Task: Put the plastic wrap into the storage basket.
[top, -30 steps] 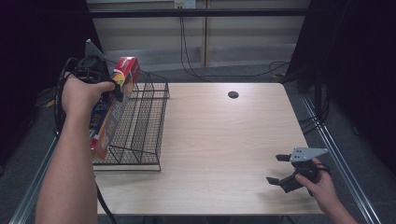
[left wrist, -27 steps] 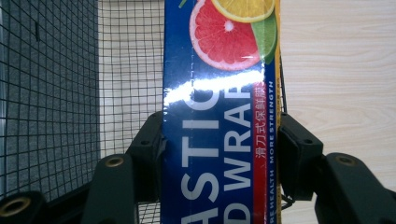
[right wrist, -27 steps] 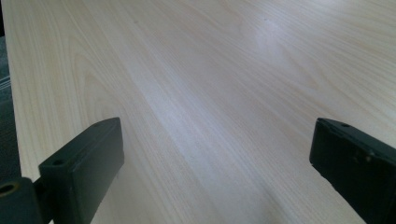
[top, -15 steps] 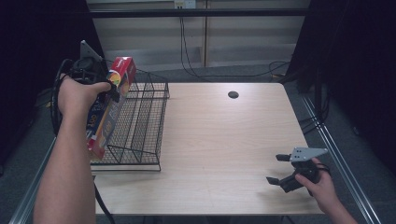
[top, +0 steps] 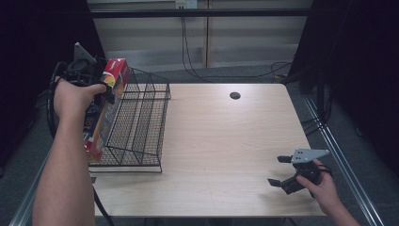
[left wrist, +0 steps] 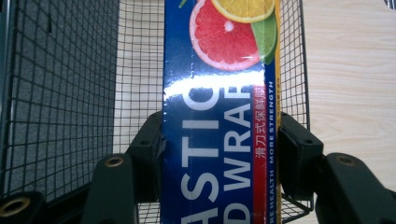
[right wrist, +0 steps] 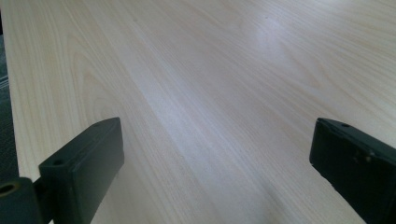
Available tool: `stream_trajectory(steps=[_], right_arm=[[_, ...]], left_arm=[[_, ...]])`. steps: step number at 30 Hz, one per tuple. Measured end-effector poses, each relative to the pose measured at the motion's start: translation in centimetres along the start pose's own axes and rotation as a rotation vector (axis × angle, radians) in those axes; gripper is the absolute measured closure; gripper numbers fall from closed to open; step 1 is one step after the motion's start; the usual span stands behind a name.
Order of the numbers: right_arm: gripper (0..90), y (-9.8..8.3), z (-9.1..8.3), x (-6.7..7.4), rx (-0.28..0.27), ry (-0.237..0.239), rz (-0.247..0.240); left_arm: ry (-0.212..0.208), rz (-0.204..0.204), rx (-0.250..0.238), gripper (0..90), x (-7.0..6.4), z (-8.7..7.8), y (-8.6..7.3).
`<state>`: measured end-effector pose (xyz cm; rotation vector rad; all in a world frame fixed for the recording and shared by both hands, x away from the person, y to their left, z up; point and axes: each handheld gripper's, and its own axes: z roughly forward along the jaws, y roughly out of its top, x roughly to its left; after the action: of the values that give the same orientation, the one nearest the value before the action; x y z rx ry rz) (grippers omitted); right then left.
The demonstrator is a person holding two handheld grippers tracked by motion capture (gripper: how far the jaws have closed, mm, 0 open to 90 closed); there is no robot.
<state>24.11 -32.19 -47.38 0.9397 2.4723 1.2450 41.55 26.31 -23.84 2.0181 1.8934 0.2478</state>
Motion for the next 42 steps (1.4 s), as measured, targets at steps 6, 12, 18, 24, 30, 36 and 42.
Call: stream_trajectory(steps=[6, 12, 18, 24, 30, 36, 42], right_arm=[[2.8, 0.0, 0.1, 0.0, 0.001, 0.000, -0.003], [2.8, 0.0, 0.3, 0.1, 0.005, -0.003, -0.006], [2.8, 0.0, 0.3, 0.2, 0.011, 0.002, -0.007], [2.8, 0.0, 0.3, 0.2, 0.007, 0.004, -0.005], [2.9, -0.1, 0.2, 0.2, 0.010, 0.003, -0.003], [2.9, -0.1, 0.3, 0.2, 0.011, 0.004, -0.002], [2.8, -0.1, 0.3, 0.2, 0.010, 0.005, -0.003]], left_arm=[[0.015, -0.029, 0.007, 44.0, 0.8, 0.5, -0.2], [0.043, -0.031, 0.019, 43.9, 1.3, 1.4, -0.4], [0.058, -0.048, 0.029, 43.8, 1.4, 2.4, -0.4], [0.065, -0.070, 0.030, 43.6, 1.3, 2.7, -0.3], [0.079, -0.064, 0.039, 43.3, 1.3, 3.1, -0.1], [0.083, -0.069, 0.046, 43.1, 1.1, 3.5, 0.1], [0.077, -0.071, 0.048, 42.8, 0.9, 4.2, 0.1]])
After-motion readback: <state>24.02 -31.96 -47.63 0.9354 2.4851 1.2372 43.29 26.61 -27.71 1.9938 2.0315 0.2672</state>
